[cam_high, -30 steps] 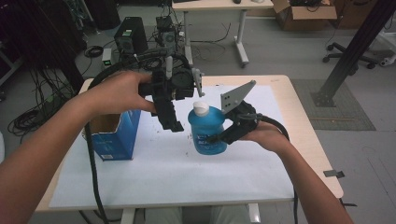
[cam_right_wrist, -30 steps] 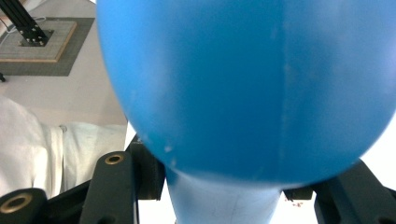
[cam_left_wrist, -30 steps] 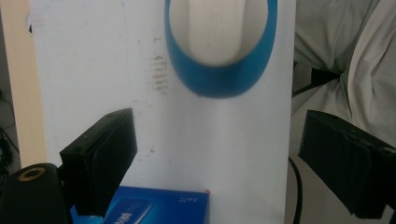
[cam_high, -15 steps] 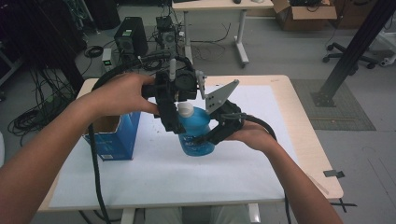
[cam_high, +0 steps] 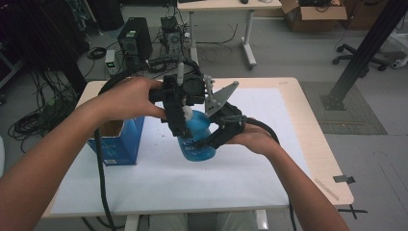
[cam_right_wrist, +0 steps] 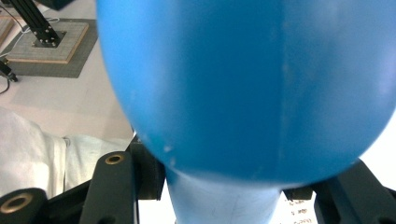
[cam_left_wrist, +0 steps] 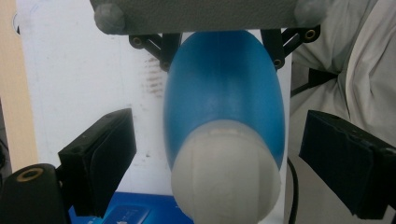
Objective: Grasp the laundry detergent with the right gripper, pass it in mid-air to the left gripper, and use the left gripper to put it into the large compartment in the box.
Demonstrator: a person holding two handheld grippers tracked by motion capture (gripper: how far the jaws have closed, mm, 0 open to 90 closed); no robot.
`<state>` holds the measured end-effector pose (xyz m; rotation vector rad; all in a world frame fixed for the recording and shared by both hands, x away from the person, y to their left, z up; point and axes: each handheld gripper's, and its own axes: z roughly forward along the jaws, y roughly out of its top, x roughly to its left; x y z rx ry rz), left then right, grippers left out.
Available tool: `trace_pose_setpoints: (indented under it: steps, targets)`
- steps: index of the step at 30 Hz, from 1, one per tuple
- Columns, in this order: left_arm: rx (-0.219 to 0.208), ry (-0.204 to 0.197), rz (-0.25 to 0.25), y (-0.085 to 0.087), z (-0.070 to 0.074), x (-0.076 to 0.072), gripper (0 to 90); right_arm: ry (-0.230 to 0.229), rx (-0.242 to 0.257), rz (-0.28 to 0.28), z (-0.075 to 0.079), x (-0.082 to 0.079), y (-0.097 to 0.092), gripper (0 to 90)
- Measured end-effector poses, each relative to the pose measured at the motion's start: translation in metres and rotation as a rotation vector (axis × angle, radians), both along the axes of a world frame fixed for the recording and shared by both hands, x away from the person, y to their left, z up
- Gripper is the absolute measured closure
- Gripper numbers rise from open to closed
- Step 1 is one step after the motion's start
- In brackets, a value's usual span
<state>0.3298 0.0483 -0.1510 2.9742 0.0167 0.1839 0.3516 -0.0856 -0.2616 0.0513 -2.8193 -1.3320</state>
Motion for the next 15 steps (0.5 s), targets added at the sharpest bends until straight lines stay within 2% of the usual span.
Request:
trace_pose_setpoints:
  steps: [3,5,6,7,15]
  targets:
    - [0.005,0.000,-0.001,-0.0005,-0.0019,0.0006,11.0,0.014,0.002,0.005,0.0002,-0.0006,0.0000,44.4]
    - [0.007,0.003,0.002,-0.0012,-0.0032,0.0007,11.0,0.001,-0.001,0.002,0.0003,0.0004,-0.0002,44.4]
    - [0.008,0.004,0.001,-0.0015,-0.0038,0.0009,11.0,0.014,0.002,0.004,0.0006,-0.0004,-0.0004,44.4]
    - [0.009,0.004,0.001,-0.0019,-0.0042,0.0008,11.0,0.001,0.001,0.001,0.0004,0.0004,-0.0004,44.4]
    - [0.010,-0.002,0.003,-0.0027,-0.0078,0.0024,11.4,0.014,0.008,0.003,0.0011,-0.0002,-0.0011,44.4]
